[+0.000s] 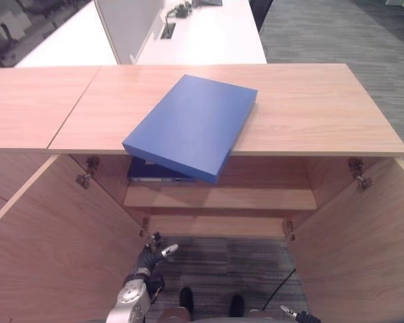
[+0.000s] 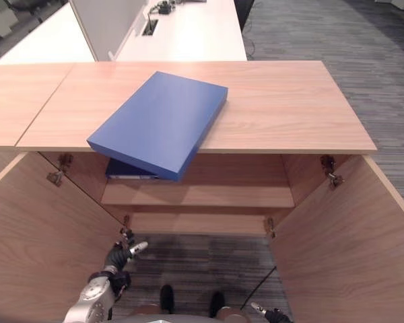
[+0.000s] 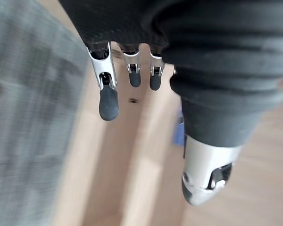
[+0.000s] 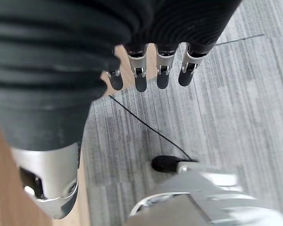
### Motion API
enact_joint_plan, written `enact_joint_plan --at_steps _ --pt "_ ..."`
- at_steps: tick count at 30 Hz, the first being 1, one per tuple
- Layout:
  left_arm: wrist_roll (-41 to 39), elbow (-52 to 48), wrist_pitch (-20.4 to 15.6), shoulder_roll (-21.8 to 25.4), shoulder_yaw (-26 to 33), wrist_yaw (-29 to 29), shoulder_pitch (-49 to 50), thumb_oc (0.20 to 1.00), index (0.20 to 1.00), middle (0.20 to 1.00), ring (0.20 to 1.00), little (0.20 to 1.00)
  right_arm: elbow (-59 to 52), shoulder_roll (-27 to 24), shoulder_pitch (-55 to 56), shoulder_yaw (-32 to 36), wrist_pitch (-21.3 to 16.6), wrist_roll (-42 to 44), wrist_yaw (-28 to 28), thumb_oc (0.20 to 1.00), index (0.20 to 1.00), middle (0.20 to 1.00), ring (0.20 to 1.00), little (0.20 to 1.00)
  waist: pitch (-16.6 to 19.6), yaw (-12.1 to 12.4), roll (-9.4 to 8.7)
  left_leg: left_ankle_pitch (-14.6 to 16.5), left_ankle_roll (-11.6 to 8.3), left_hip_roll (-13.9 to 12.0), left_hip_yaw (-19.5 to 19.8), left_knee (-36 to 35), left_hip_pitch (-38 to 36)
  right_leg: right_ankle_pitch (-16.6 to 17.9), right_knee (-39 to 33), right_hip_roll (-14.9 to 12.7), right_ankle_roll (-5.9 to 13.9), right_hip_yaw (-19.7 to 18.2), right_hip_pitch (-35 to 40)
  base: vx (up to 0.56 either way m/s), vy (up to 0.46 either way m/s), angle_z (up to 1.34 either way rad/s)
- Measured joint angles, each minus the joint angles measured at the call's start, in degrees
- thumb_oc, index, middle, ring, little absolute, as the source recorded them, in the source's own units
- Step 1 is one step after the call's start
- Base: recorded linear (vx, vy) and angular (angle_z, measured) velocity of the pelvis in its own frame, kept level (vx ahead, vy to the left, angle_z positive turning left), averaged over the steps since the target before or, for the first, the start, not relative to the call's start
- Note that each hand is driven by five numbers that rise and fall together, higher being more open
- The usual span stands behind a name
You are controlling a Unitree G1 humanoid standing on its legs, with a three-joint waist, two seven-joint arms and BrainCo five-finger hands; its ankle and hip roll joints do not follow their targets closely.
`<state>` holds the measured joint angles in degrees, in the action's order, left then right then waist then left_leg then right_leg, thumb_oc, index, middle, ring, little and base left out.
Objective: Put the empty folder in the office cabinet
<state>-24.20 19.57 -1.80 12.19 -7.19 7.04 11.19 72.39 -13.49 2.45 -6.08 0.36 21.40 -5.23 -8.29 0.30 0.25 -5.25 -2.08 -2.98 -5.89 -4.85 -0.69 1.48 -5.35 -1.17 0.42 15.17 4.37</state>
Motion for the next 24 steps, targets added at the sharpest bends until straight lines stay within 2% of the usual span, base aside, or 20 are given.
enact_joint_plan --at_steps 5,7,13,16,20,24 --pt "2.8 -7.82 -0.19 0.23 6.22 4.13 2.13 1.0 1.0 1.0 1.0 1.0 -0.87 0.99 -0.19 -0.01 -0.03 0.05 -0.31 1.0 1.0 1.0 1.0 1.0 0.04 0.66 -0.4 0.23 0.33 1.07 1.07 -0.24 -0.43 -0.61 0.01 -0.99 0.99 1.18 0.94 0.04 0.005 0.16" --pt "5.29 -12.32 -0.68 0.68 7.77 5.99 2.8 1.0 1.0 1.0 1.0 1.0 -1.1 1.36 -0.44 -0.07 -0.2 0.11 -0.43 1.0 1.0 1.0 1.0 1.0 0.03 1.73 -0.37 0.39 0.45 1.09 1.44 -0.25 -1.15 -1.04 -0.01 -0.97 1.38 1.32 1.7 0.02 0.001 0.08" --pt "12.1 -21.82 -1.46 1.99 10.04 10.68 4.89 1.0 1.0 1.0 1.0 1.0 -1.38 1.57 0.0 -1.07 -0.15 0.11 -0.59 1.0 1.0 1.0 1.0 1.0 0.23 3.36 -0.77 0.93 0.19 0.75 1.73 -0.33 -0.97 -1.48 0.0 -0.61 1.65 1.39 1.82 0.0 0.0 0.01" --pt "17.02 -26.81 -2.71 2.58 11.22 14.82 4.38 1.0 1.0 1.0 1.0 1.0 -1.44 2.09 0.55 -2.78 -0.22 0.1 -1.68 1.0 1.0 1.0 1.0 1.0 0.83 3.44 -1.71 1.11 0.32 0.73 1.97 -0.34 -0.67 -1.48 0.0 -0.59 1.64 1.44 1.71 0.01 -0.001 0.01" --pt "25.56 -32.05 -3.91 7.93 11.87 22.03 -2.43 1.0 1.0 1.0 1.0 1.0 -1.51 2.6 0.84 -5.06 -1.47 0.04 -3.1 1.0 1.0 1.0 1.0 1.0 1.47 3.4 -2.74 0.72 0.44 0.8 2.03 -0.29 -0.79 -1.47 0.0 -0.64 1.64 1.47 1.54 0.0 0.0 0.0" --pt "33.87 -37.49 -4.99 11.56 11.61 26.88 -8.28 1.0 1.0 1.0 1.0 1.0 -1.67 2.74 0.89 -5.68 -2.5 -0.19 -3.79 1.0 1.0 1.0 1.0 1.0 1.55 3.02 -2.84 0.67 0.42 1.01 1.73 -0.27 -1.07 -1.46 -0.01 -0.87 1.66 1.19 1.64 0.0 0.003 -0.03"
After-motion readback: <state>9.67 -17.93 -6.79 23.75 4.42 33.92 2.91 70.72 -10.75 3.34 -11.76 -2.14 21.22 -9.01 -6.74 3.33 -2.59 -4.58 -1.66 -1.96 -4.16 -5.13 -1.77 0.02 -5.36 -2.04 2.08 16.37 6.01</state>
